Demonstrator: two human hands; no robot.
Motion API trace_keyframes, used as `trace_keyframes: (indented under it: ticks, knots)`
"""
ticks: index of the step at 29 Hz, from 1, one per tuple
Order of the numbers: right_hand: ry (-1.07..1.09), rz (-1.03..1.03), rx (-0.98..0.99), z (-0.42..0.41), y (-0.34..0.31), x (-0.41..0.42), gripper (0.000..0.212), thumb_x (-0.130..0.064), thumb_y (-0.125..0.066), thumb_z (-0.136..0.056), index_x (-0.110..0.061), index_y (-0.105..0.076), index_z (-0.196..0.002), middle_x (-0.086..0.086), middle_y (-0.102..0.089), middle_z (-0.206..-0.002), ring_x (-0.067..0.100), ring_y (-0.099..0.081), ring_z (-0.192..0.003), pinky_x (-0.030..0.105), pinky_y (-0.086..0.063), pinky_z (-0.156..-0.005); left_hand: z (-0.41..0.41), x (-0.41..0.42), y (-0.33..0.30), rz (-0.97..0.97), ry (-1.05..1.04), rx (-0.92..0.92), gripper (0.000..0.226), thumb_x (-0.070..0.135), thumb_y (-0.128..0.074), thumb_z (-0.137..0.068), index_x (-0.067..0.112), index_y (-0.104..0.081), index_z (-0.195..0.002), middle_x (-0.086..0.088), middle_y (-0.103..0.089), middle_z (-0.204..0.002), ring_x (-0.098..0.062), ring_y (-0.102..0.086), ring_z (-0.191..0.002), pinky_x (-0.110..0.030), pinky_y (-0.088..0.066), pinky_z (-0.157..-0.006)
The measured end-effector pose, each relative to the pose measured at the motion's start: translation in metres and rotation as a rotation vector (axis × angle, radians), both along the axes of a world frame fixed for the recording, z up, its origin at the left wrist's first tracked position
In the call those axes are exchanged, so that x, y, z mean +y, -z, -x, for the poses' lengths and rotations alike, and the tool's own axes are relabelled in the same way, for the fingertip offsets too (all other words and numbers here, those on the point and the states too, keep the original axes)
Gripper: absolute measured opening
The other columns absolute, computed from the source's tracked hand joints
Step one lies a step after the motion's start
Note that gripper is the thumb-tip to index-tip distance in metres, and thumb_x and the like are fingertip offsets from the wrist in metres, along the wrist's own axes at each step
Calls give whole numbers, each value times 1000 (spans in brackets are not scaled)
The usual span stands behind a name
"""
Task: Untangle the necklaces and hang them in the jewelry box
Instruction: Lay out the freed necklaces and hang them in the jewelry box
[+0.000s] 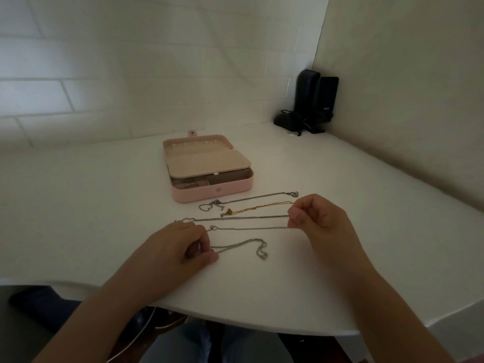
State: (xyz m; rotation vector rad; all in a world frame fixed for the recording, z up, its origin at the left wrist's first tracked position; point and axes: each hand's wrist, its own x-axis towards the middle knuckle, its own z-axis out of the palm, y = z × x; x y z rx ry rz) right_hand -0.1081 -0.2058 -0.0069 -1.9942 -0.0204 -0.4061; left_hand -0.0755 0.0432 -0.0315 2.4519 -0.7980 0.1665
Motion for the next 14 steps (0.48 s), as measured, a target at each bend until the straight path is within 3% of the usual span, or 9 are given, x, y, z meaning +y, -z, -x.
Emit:
trace_keyframes:
  ticks: [3, 6, 8, 10, 12, 14]
  knots:
    - [-42, 127, -22, 1, 2, 4, 20, -13, -64, -83, -30, -61, -74, -15, -64, -67, -3, -56, -68, 6, -39, -64, 1, 0, -2, 10, -11, -10, 20, 53, -49, -74, 34, -49, -66, 11, -50, -63, -1, -46, -81, -15, -33, -59]
    - [-205, 426, 10, 3, 7, 13, 17, -33, -73, -75, -42, -60, -81, -19, -59, -85, 0, -48, -88, 7, -33, -76, 4, 2, -4, 64, 1, 50, 16, 50, -58, -72, 36, -52, -69, 12, -53, -70, -2, -47, -86, -11, -37, -66]
    - [-298, 601, 58, 2, 11, 17, 26, -47, -74, -68, -38, -63, -90, -17, -53, -95, 0, -40, -94, 10, -30, -84, 5, 7, -7, 87, 20, 129, 23, 53, -67, -63, 36, -57, -75, 14, -58, -84, 0, -49, -89, -8, -38, -71]
    - [-285, 677, 63, -1, 14, 17, 32, -53, -71, -67, -34, -64, -92, -16, -49, -96, 3, -37, -95, 9, -27, -84, 5, 11, -9, 109, 18, 187, 28, 42, -75, -64, 41, -58, -86, 26, -55, -100, 1, -52, -93, -7, -39, -73]
    - [-252, 664, 22, -1, 14, 17, 23, -47, -69, -73, -30, -66, -88, -15, -49, -93, 4, -37, -93, 8, -27, -82, 5, 12, -10, 144, -4, 196, 25, 24, -76, -69, 41, -61, -82, 27, -58, -97, 3, -54, -90, -5, -39, -72]
    - [-272, 656, -20, -2, 16, 16, 14, -36, -66, -81, -22, -67, -86, -12, -51, -89, 6, -38, -89, 11, -29, -80, 5, 10, -10, 160, -33, 185, 22, 19, -73, -74, 39, -64, -75, 14, -65, -83, 4, -55, -86, -4, -39, -70]
